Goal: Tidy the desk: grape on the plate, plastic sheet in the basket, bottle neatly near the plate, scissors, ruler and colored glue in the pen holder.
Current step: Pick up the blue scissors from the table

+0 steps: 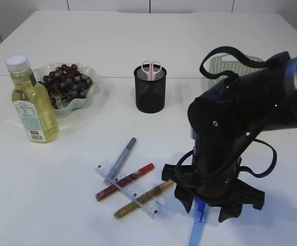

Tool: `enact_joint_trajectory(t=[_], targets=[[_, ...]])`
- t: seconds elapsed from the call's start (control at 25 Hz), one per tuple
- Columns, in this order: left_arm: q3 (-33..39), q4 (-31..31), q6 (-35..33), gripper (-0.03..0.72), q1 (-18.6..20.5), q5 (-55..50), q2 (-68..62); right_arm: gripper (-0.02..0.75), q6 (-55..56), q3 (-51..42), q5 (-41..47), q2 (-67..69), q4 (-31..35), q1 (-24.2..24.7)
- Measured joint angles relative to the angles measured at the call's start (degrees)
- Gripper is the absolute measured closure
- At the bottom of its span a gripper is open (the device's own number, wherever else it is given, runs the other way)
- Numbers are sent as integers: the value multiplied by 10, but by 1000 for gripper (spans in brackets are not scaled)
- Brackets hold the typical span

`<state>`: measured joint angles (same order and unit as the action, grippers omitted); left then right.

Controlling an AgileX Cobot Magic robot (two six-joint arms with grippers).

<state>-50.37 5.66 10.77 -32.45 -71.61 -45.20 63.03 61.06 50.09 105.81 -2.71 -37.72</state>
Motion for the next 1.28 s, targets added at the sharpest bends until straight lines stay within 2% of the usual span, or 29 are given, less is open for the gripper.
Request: enact_joint_trajectory(t=[0.84,1.12,1.28], targets=[[0,0,0,451,0,0,0,261,0,0,-21,31,17,0],[0,0,0,451,0,0,0,262,0,0,-31,31,10,0],[0,0,0,451,0,0,0,262,0,0,-31,31,-24,0]])
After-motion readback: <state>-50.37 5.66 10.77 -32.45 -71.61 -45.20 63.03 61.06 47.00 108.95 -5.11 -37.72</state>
